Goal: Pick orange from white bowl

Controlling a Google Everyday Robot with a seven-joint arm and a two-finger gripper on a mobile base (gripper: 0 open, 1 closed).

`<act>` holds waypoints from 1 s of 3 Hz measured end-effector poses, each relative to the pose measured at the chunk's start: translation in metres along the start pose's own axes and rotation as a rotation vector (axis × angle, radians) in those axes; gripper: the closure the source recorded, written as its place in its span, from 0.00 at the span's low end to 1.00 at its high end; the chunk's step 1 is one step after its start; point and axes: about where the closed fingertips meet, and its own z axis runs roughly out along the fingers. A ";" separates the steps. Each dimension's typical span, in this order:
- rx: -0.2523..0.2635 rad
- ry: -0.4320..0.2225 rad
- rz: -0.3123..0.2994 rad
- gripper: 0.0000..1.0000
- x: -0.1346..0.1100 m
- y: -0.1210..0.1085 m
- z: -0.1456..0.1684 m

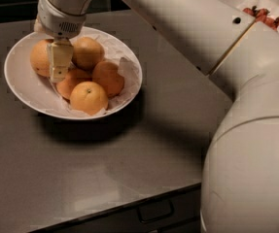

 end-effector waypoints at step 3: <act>-0.017 0.008 0.008 0.25 0.003 0.003 0.007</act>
Offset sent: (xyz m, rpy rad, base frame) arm 0.0007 -0.0030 -0.0058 -0.0157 0.0145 -0.0070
